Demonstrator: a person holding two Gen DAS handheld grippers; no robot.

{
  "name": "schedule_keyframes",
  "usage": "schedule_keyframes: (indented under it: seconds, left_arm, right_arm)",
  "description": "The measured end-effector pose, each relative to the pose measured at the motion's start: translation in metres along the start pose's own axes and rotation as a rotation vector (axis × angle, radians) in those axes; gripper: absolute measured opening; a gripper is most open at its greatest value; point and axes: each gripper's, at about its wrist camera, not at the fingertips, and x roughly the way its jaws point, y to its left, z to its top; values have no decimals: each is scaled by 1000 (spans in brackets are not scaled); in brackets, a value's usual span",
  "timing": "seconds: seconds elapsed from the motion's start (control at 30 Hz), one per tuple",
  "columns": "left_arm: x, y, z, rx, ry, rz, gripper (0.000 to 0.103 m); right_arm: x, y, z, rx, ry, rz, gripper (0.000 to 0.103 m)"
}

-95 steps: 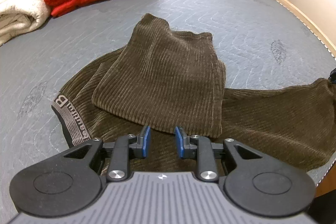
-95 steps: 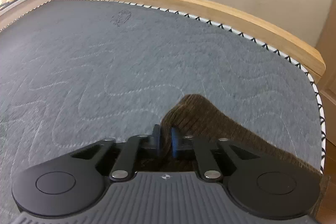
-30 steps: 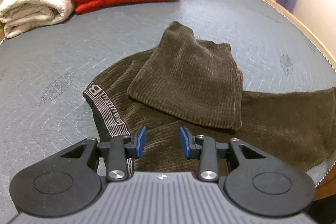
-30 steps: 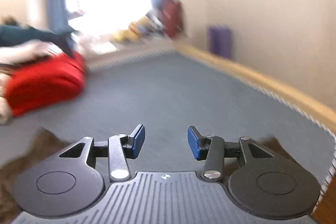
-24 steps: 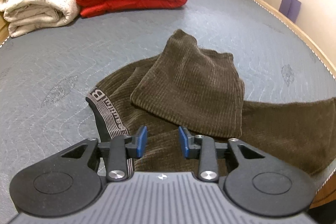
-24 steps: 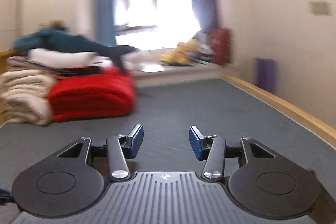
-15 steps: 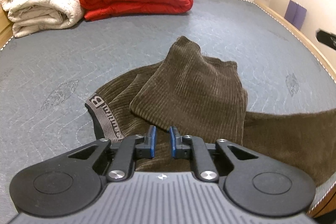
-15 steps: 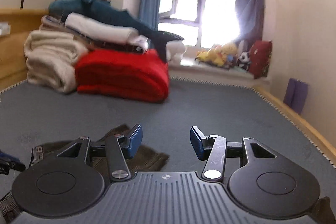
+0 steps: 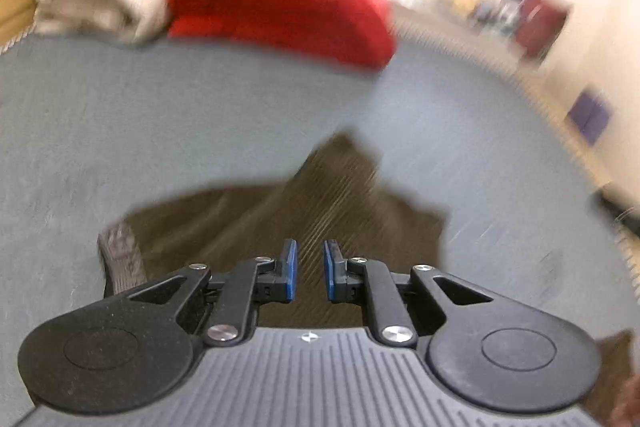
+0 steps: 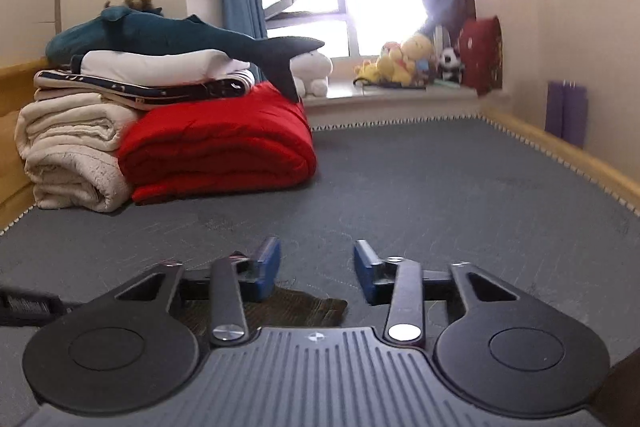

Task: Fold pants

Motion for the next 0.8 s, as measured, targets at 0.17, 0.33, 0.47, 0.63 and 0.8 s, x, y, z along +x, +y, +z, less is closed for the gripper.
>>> schedule_keyframes:
  seconds: [0.17, 0.33, 0.47, 0.63, 0.8]
  left_arm:
    - [46, -11, -2, -54, 134, -11, 17]
    - [56, -15, 1, -132, 151, -47, 21]
    - [65, -15, 2, -131, 156, -15, 24]
    - [73, -3, 3, -163, 187, -9, 26]
    - [71, 10, 9, -172, 183, -2, 29]
  right_arm:
    - [36, -14, -3, 48, 114, 31, 29]
    - [91, -17, -28, 132, 369, 48, 29]
    - [123, -17, -50, 229, 508, 11, 30]
    - [147, 4, -63, 195, 525, -30, 45]
    - [169, 6, -72, 232, 545, -46, 54]
